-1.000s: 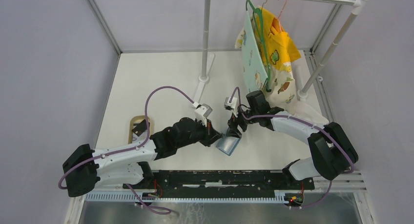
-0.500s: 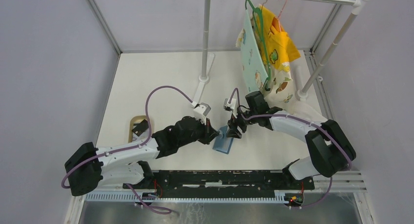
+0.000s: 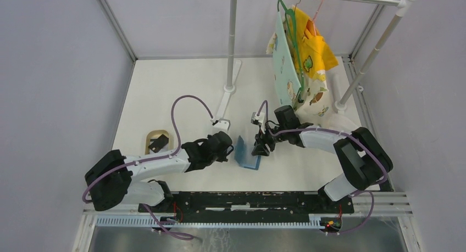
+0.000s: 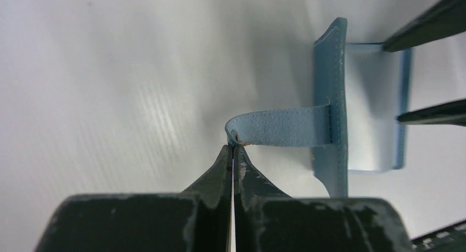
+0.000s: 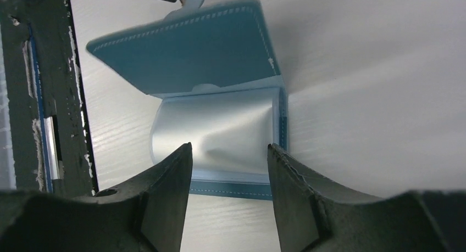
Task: Put the credit cards into the card holder
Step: Open the card holder at the center of the board.
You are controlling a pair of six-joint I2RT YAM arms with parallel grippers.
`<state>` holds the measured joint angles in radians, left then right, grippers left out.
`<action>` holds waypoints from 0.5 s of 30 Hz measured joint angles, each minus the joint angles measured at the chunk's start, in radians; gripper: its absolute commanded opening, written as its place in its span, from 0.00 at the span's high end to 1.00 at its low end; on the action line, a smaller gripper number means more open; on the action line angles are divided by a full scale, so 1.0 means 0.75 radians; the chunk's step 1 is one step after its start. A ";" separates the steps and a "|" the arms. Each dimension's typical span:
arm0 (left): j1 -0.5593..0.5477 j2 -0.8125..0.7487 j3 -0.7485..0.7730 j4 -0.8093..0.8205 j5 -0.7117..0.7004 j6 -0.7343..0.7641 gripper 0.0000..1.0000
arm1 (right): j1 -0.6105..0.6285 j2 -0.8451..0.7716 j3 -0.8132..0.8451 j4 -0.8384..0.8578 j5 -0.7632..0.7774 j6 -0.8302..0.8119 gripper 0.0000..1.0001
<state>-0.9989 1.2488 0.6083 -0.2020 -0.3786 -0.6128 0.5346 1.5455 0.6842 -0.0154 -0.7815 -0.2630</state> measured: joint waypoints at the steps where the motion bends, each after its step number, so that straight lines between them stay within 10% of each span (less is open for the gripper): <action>1: 0.001 0.026 0.010 -0.028 -0.023 -0.007 0.98 | 0.000 0.004 -0.010 0.022 -0.010 0.021 0.42; 15: 0.004 0.156 0.065 -0.240 -0.099 -0.098 0.94 | 0.030 0.081 -0.069 0.213 0.057 0.193 0.67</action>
<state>-0.9962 1.3655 0.6567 -0.3820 -0.4530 -0.6861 0.5568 1.6062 0.6323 0.1440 -0.7387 -0.1181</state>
